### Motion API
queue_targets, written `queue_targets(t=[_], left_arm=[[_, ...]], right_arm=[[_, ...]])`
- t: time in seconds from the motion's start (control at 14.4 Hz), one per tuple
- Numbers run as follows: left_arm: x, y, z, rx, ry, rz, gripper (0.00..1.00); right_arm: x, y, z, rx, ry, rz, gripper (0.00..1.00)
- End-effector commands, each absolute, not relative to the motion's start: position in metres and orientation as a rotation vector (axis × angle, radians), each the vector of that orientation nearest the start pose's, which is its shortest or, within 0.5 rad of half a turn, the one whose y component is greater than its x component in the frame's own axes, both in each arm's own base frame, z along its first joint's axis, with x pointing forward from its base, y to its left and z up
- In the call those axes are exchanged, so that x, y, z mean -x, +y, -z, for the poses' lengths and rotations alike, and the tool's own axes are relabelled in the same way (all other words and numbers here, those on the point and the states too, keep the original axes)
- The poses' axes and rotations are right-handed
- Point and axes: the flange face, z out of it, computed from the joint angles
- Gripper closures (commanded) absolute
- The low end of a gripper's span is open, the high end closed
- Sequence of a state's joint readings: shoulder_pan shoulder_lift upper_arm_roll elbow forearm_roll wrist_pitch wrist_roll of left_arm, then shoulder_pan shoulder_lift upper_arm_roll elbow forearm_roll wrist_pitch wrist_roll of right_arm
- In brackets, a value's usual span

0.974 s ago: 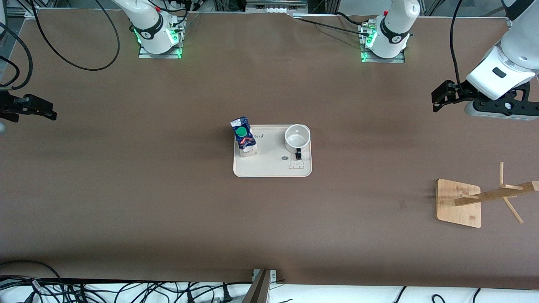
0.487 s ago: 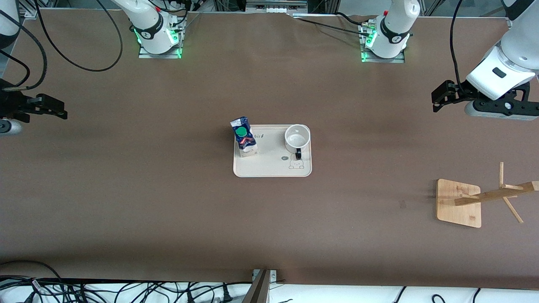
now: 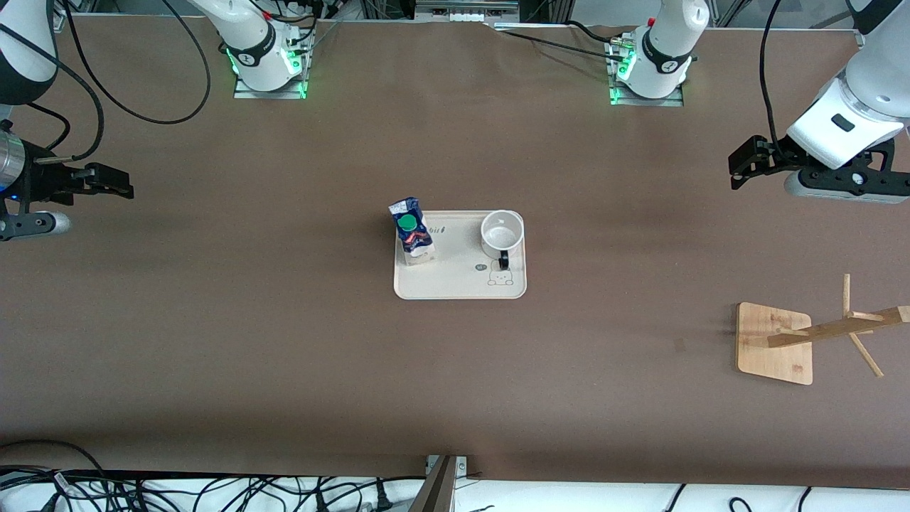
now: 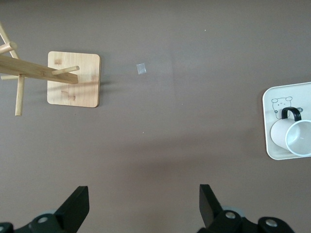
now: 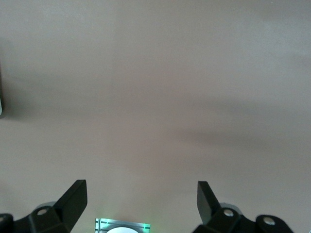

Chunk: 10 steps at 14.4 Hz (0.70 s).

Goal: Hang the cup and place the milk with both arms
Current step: 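Move the right gripper toward the milk carton on the tray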

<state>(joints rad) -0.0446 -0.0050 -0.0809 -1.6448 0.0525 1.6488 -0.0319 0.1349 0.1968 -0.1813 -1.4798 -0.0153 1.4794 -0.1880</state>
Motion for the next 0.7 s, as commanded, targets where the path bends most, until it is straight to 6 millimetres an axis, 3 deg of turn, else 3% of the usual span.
queue_targets(t=[0.0, 0.14, 0.28, 0.42, 0.63], left_arm=[[-0.554, -0.065, -0.603, 3.106, 0.172, 0.010, 0.00], [-0.554, -0.065, -0.603, 3.106, 0.175, 0.008, 0.00], [-0.554, -0.065, -0.603, 3.106, 0.172, 0.010, 0.00], [-0.554, -0.065, -0.603, 3.106, 0.172, 0.008, 0.00], [-0.554, -0.065, -0.603, 3.106, 0.172, 0.008, 0.00]], right_arm=[[-0.600, -0.002, -0.541, 3.135, -0.251, -0.329, 0.00], [-0.604, 0.018, -0.532, 3.075, -0.254, -0.328, 0.00], [-0.605, 0.023, -0.530, 3.029, -0.147, -0.324, 0.00], [-0.612, 0.030, -0.514, 3.012, -0.148, -0.344, 0.00], [-0.617, 0.084, -0.499, 3.030, -0.190, -0.335, 0.00]])
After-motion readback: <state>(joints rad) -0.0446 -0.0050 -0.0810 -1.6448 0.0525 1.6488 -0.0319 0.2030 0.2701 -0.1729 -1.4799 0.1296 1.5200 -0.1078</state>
